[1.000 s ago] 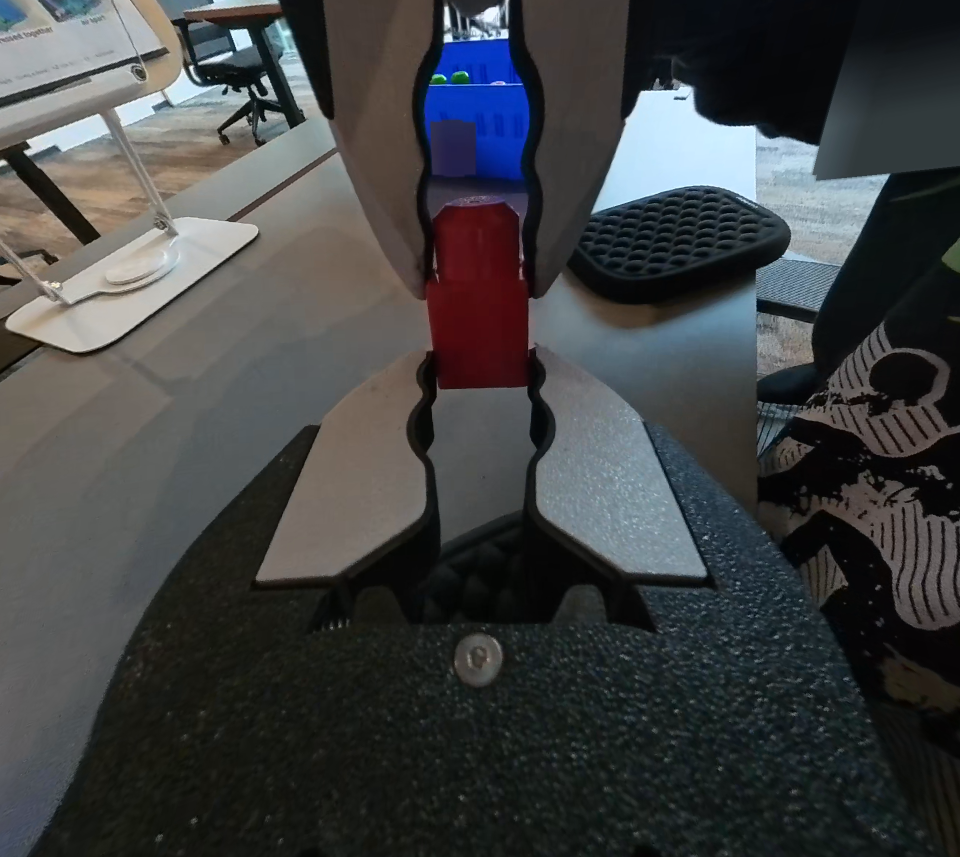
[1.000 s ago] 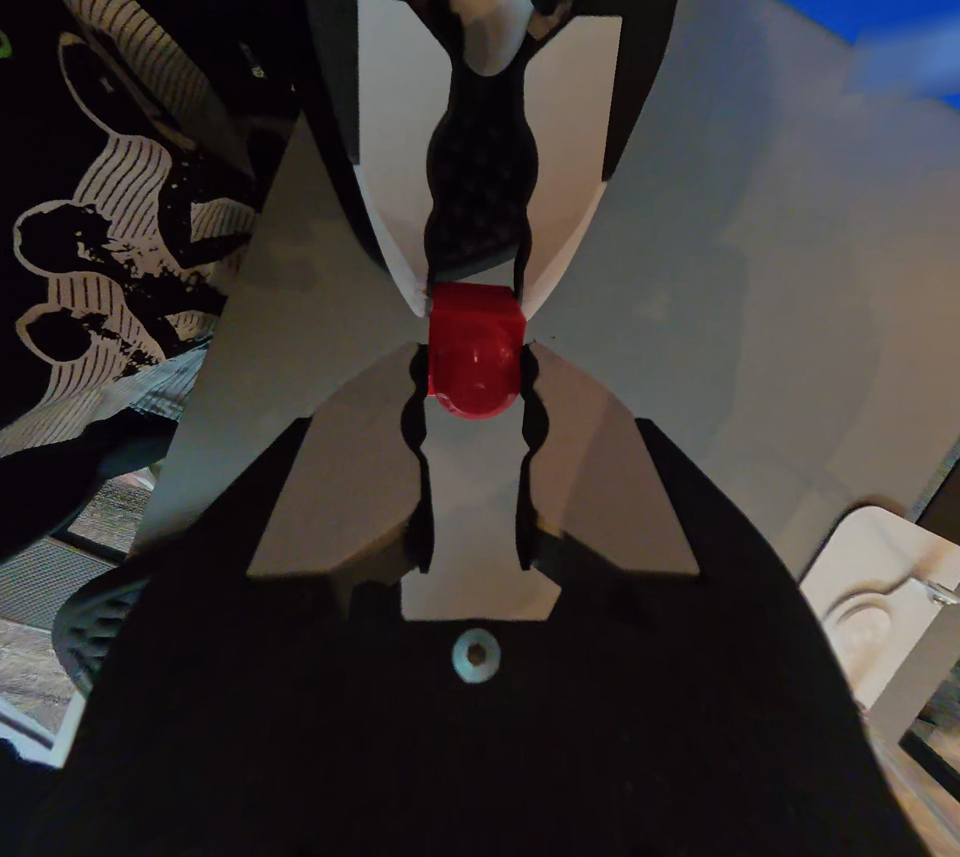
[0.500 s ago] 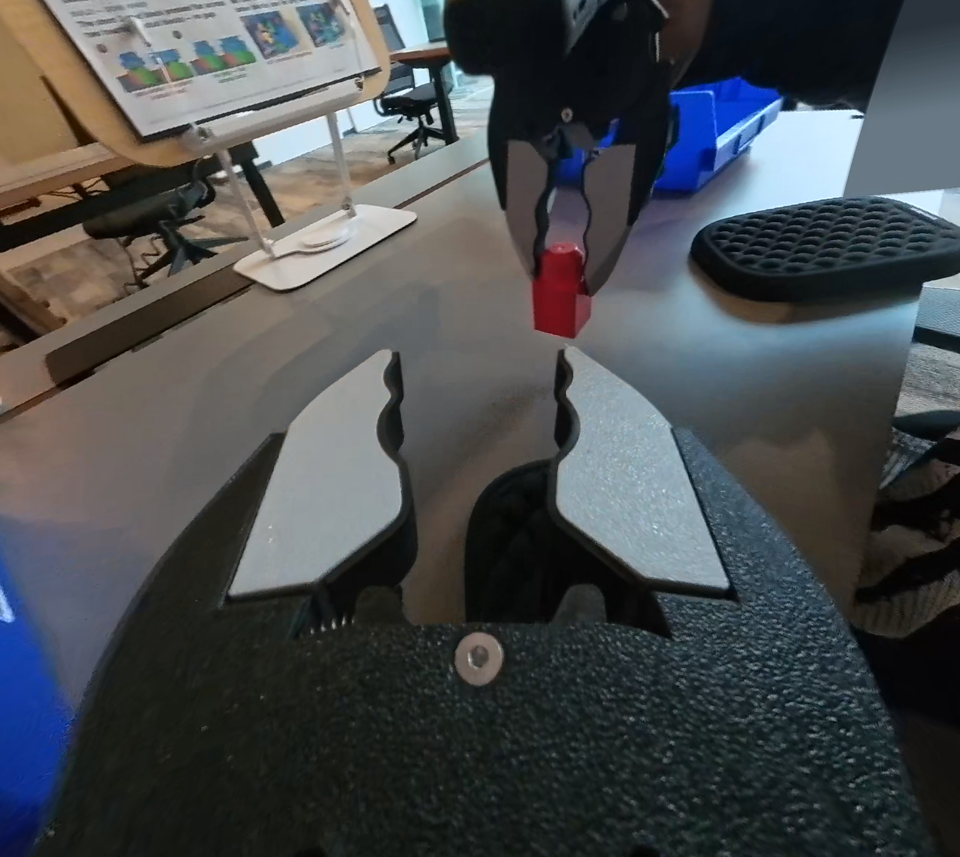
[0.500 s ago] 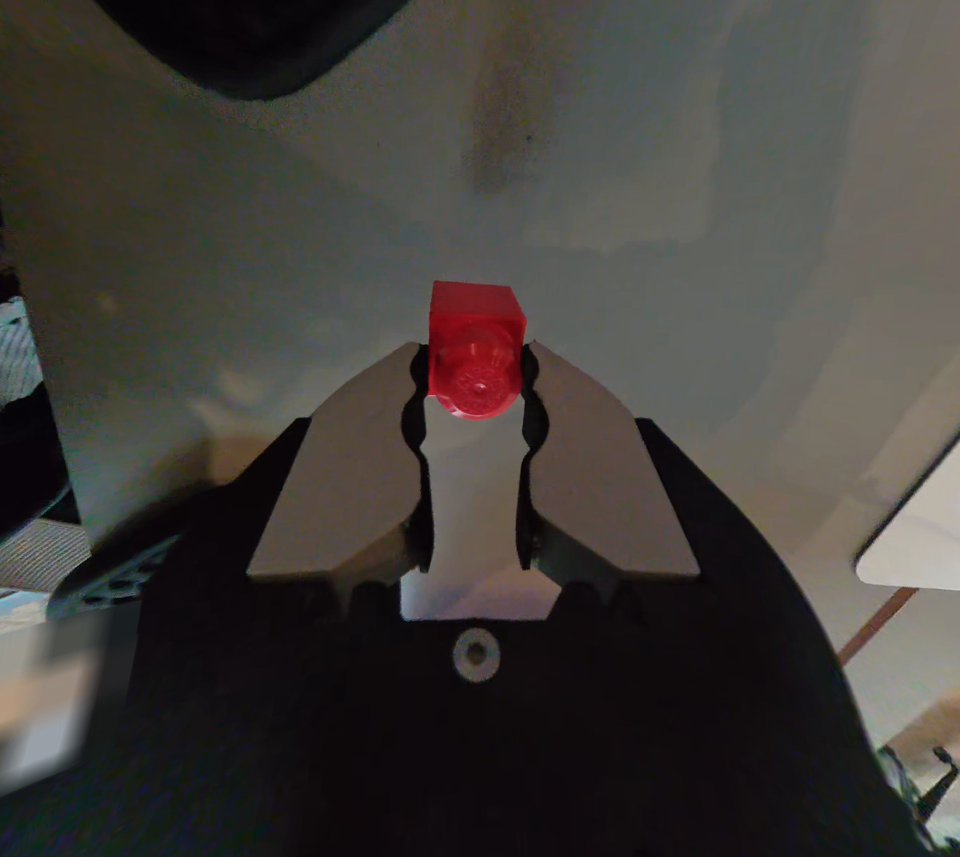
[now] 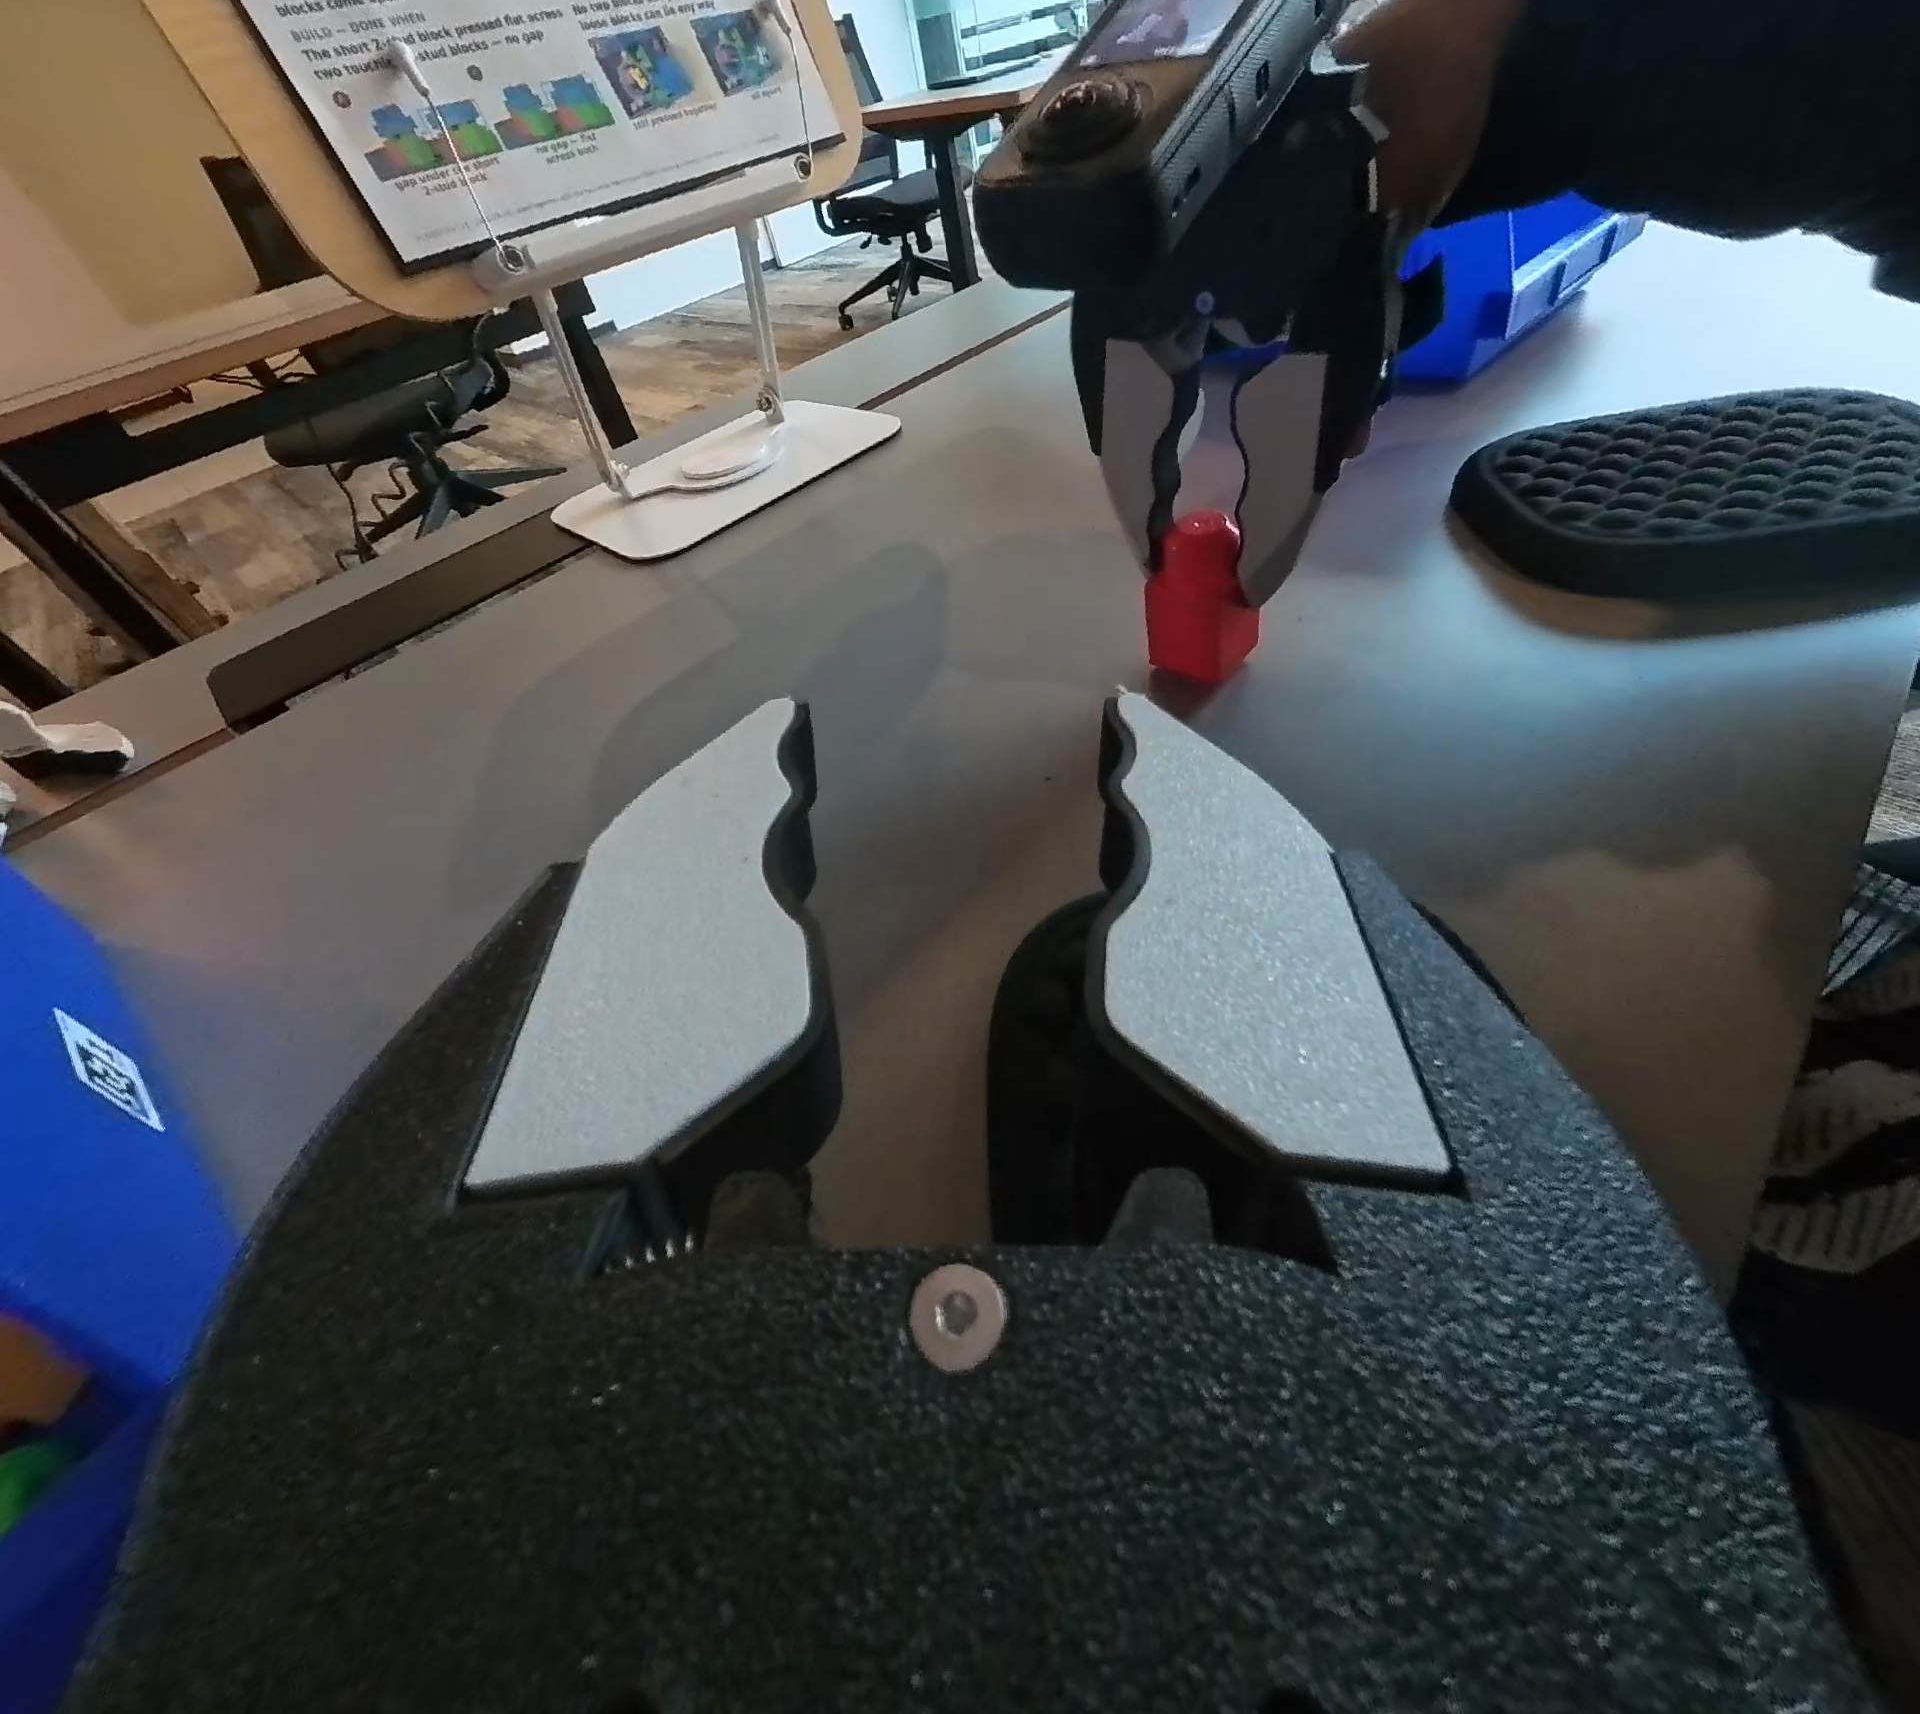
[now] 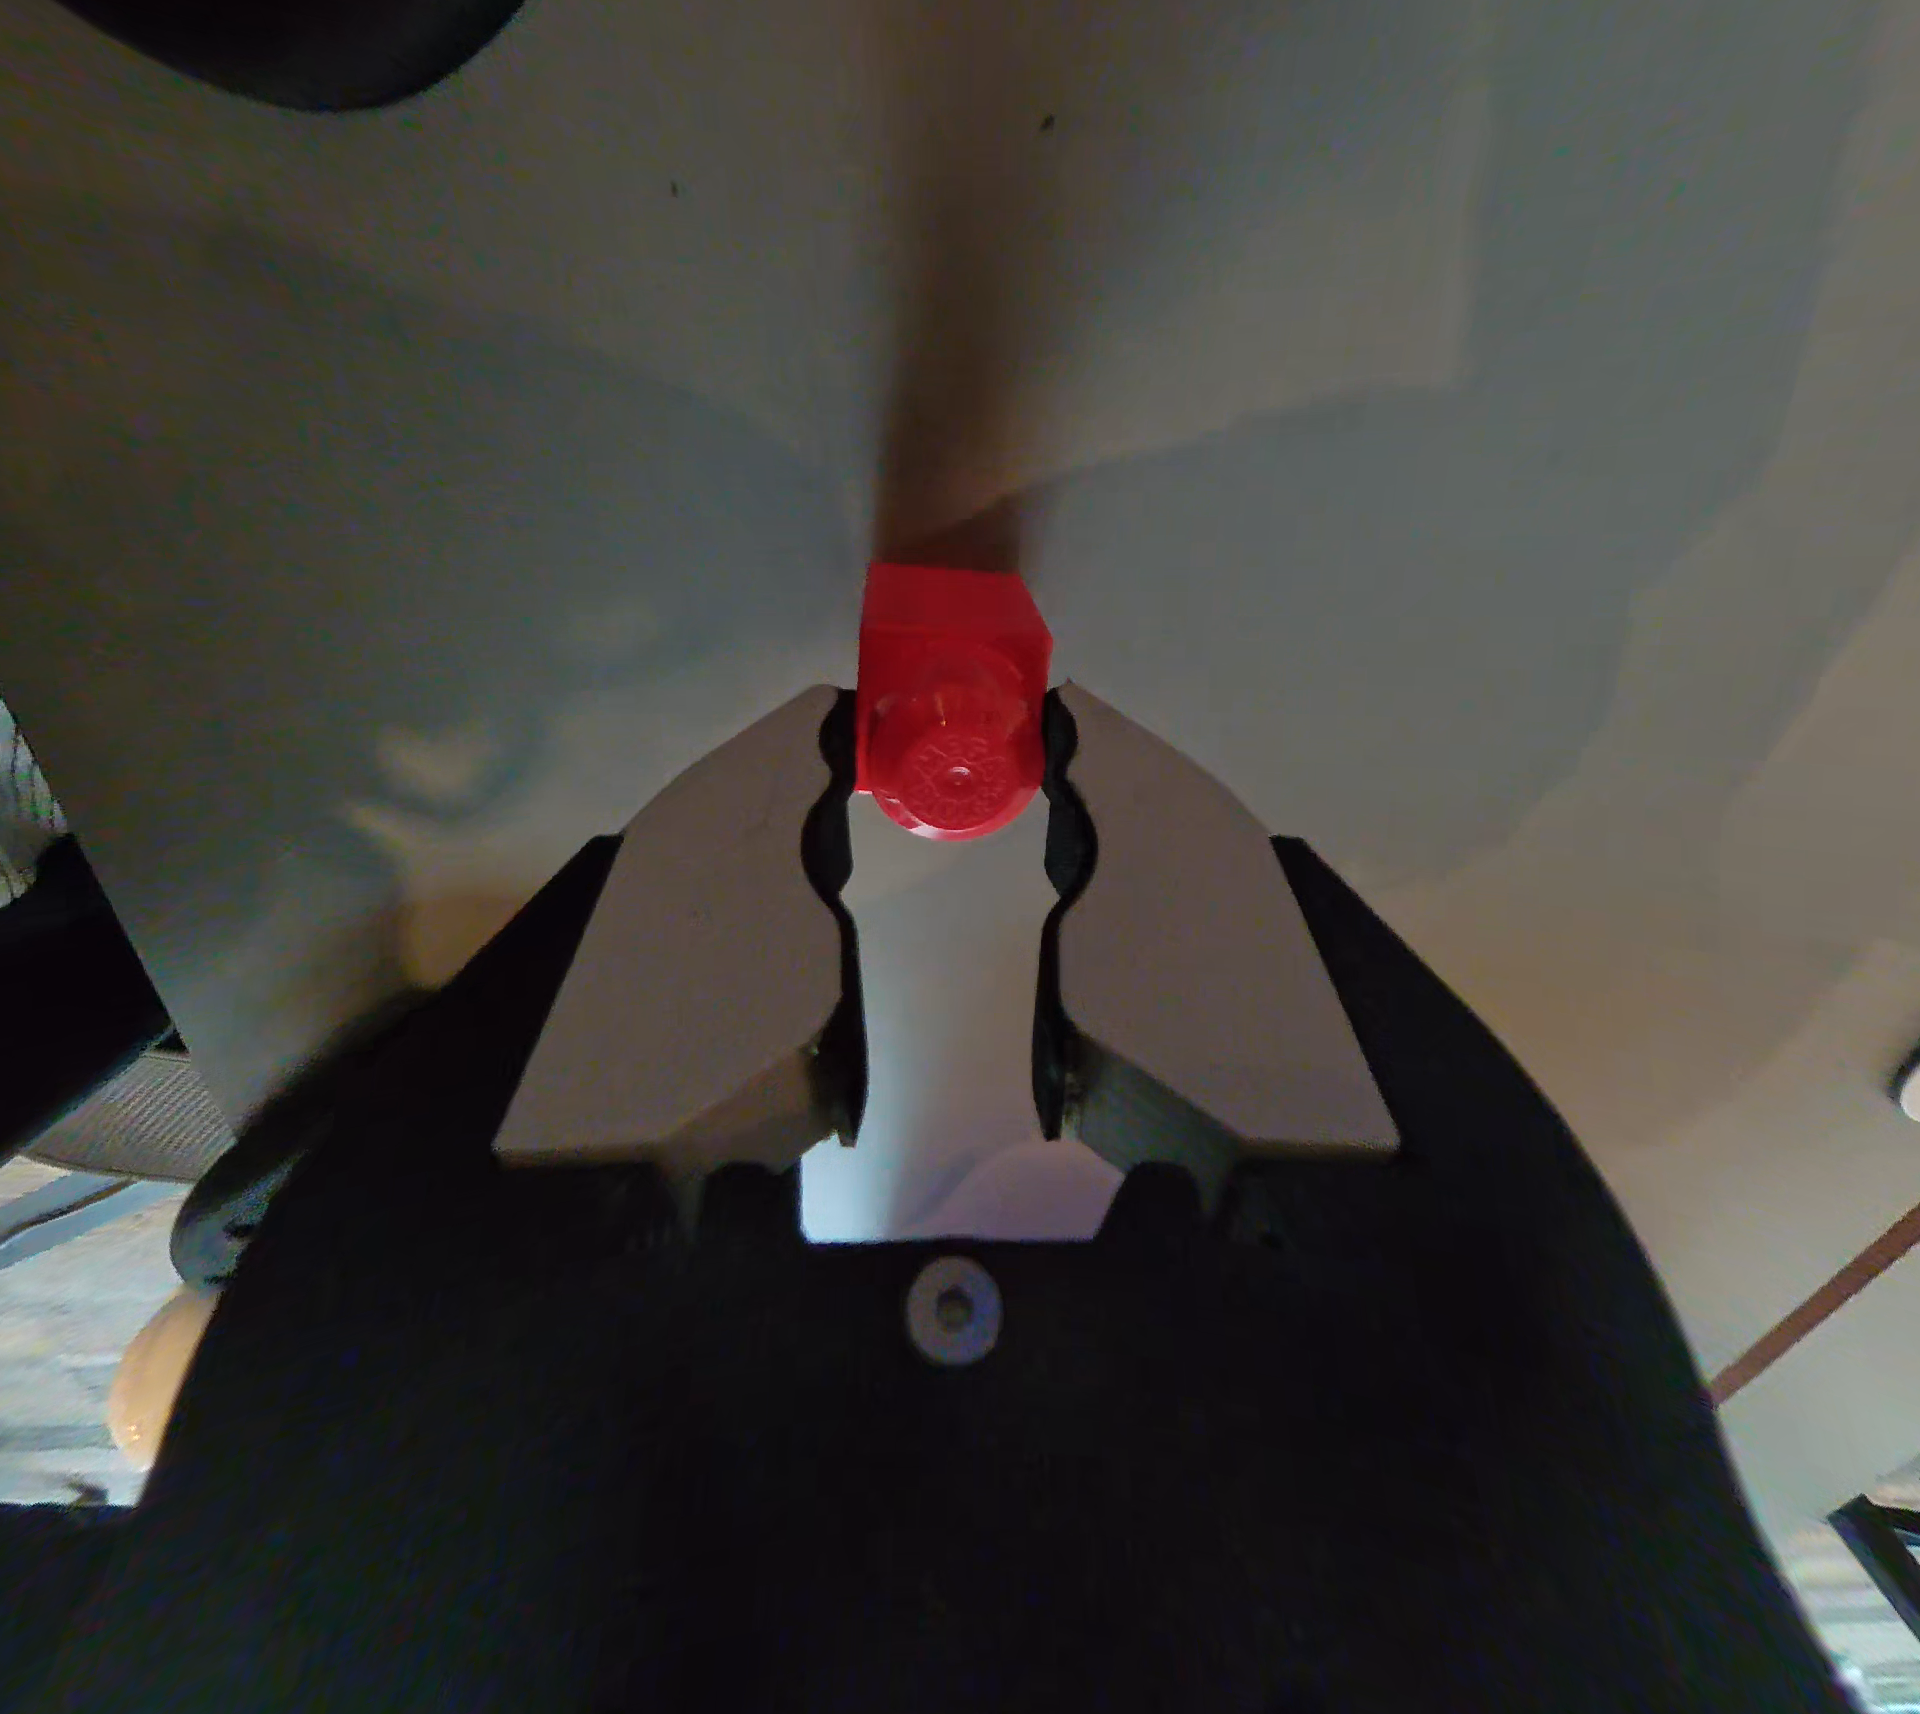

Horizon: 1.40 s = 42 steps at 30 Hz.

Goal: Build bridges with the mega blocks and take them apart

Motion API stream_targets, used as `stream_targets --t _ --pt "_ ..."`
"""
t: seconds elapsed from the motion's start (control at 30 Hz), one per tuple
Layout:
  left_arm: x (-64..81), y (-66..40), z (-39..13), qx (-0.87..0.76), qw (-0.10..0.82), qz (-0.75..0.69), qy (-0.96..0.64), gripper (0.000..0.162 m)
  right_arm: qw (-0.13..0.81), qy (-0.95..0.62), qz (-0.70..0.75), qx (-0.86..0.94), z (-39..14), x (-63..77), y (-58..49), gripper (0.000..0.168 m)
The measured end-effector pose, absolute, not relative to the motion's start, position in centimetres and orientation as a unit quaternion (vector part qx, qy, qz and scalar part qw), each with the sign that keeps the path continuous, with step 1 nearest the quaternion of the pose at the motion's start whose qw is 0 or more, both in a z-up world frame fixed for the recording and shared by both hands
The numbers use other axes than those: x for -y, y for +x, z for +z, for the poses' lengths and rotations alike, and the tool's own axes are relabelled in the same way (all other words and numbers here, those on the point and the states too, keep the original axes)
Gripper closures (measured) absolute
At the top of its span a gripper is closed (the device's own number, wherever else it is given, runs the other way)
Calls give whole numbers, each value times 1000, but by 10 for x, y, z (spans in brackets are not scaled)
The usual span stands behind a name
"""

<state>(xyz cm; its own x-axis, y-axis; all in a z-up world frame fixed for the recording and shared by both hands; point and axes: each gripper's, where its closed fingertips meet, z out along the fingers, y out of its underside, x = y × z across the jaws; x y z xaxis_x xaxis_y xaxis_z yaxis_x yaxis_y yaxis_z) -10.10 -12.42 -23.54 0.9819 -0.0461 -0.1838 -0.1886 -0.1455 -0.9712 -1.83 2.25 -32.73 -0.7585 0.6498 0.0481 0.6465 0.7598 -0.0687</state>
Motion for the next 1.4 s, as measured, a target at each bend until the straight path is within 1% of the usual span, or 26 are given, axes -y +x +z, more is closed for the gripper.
stream_targets --t 0.3,0.47,0.5,0.6,0.7,0.8,0.87,1.0,1.13,1.2,1.3,1.33,1.4 --pt "125 -101 -240 -80 645 55 -758 109 38 -358 28 932 -330 -24 -20 135" --pt "125 -102 -243 -80 641 56 -762 109 40 -362 37 930 -327 -21 -20 131" --pt "125 -102 -243 -81 640 58 -762 109 42 -362 37 930 -326 -21 -21 130" --pt "126 -101 -241 -82 643 62 -759 109 57 -365 44 928 -318 -22 -21 119" --pt "131 -106 -237 -72 651 67 -753 109 101 -379 97 915 -297 -20 -24 112" --pt "140 -120 -231 -49 653 86 -751 109 162 -393 198 883 -269 -17 -23 107" --pt "149 -135 -227 -27 649 107 -753 109 208 -400 258 855 -255 -22 -19 108" --pt "171 -178 -216 29 627 151 -763 111 285 -423 310 802 -246 -51 -5 114" --pt "193 -231 -200 16 564 231 -793 114 304 -439 359 766 -251 -69 4 116" --pt "201 -262 -198 -18 493 268 -828 110 305 -449 372 753 -254 -77 6 116" --pt "206 -313 -197 -105 374 326 -862 110 307 -457 394 736 -256 -83 8 116" --pt "206 -328 -200 -136 334 336 -870 111 303 -459 400 733 -257 -84 10 116" --pt "208 -356 -215 -196 233 329 -894 106 298 -462 407 730 -260 -86 12 117"
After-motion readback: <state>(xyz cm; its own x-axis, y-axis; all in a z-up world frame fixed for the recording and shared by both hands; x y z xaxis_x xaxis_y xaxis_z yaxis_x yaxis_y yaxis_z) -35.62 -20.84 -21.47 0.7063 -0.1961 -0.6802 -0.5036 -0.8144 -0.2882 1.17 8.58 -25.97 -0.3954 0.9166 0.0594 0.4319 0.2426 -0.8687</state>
